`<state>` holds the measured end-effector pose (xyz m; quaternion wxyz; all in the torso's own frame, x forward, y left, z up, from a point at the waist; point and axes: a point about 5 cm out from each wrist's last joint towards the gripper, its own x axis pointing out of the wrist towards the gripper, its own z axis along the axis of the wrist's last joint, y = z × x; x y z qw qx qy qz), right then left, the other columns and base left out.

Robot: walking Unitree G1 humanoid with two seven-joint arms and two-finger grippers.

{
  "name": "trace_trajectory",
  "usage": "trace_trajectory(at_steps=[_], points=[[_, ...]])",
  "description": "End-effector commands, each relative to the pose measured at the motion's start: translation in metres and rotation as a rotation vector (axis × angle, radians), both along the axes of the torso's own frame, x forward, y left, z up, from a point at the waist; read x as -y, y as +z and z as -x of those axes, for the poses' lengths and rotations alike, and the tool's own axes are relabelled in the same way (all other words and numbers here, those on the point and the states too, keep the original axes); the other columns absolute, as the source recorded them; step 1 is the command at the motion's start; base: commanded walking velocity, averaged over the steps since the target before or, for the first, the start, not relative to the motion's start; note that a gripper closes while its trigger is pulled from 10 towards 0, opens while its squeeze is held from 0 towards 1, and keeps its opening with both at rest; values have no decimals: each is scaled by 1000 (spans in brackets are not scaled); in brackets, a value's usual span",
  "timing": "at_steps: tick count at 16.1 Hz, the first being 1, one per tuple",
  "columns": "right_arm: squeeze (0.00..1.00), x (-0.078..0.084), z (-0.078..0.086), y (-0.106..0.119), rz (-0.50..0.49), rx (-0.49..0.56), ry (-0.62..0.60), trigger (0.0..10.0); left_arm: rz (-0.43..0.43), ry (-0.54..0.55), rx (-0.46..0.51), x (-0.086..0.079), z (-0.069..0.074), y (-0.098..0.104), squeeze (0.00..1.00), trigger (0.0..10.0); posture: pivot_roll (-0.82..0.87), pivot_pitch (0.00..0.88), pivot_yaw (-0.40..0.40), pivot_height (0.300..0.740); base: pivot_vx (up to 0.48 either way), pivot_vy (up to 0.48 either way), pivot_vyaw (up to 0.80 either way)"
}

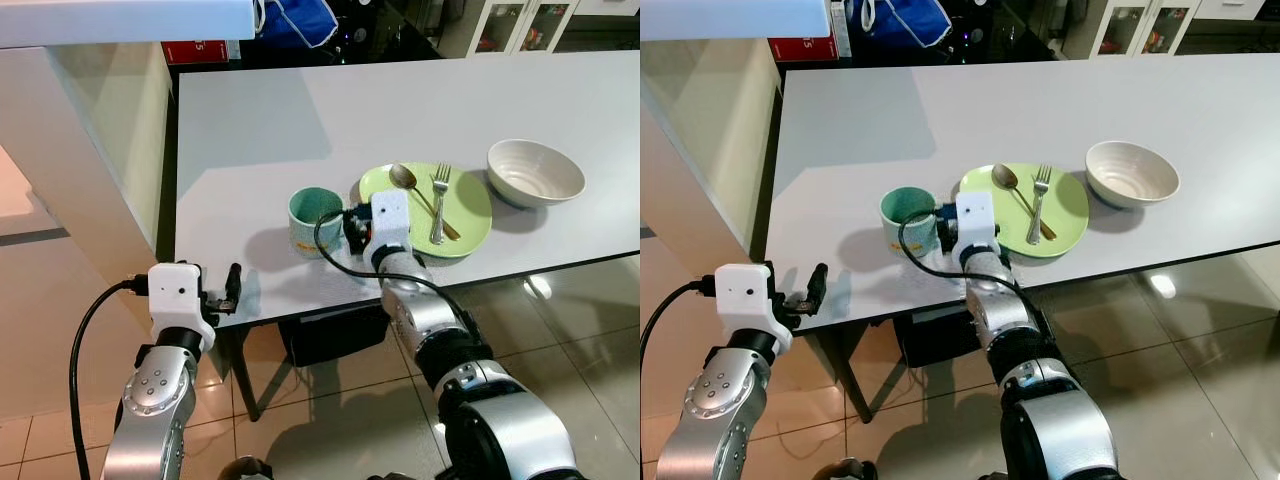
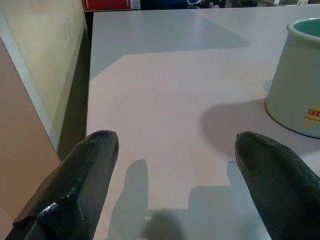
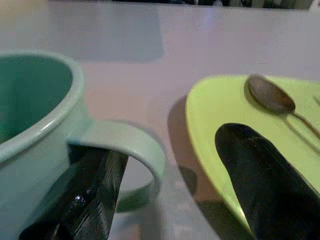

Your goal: Setting the table

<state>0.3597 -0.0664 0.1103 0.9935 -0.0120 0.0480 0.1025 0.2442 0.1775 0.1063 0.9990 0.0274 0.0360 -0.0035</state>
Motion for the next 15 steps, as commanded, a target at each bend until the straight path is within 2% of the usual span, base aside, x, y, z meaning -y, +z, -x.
trace_trajectory(at_steps=[1,8,15], points=[[0,3,4,-3,7,-16,4,10000,-5,4,10,2,-2,1,0,10000,97,66,-41,740,0,0,0],[0,18,29,-14,29,-53,-4,10000,-5,11,15,1,-2,1,0,10000,91,62,-46,740,0,0,0],[0,18,45,-4,38,-51,17,10000,-4,17,15,0,-1,1,0,10000,88,67,-48,740,0,0,0]])
